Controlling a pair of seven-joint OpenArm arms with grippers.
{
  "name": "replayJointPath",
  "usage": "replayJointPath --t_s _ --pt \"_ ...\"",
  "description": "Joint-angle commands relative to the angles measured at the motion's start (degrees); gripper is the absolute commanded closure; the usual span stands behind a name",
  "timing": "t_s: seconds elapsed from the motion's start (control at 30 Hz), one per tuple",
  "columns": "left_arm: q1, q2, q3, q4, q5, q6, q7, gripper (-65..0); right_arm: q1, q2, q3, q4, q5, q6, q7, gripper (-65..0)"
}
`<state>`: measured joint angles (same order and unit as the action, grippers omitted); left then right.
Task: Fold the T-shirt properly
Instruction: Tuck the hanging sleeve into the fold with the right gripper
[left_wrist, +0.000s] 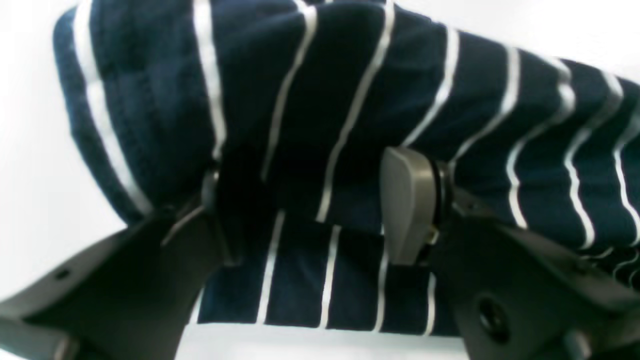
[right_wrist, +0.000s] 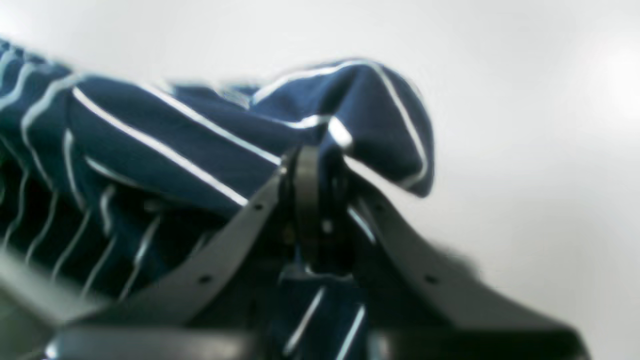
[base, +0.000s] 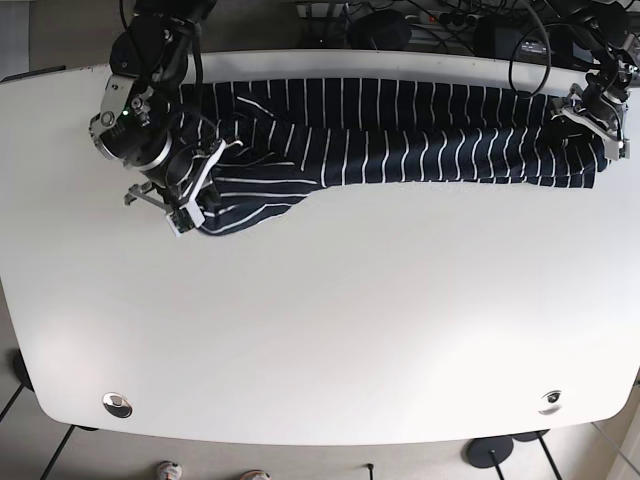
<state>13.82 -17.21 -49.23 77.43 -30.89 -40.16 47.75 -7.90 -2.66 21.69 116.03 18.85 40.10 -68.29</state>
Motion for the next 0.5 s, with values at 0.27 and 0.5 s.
replayJointPath --t_s 0.27,0.5 --pt "0.29 -0.77 -0.04 0.07 4.30 0.16 1.53 -36.5 -13.24 6.04 13.52 0.32 25.24 -0.10 -1.38 -2.1" --pt "0.11 -0.77 -0.13 1.12 5.09 0.16 1.70 -36.5 -16.23 6.30 19.85 0.32 25.24 -0.10 -1.29 -35.8"
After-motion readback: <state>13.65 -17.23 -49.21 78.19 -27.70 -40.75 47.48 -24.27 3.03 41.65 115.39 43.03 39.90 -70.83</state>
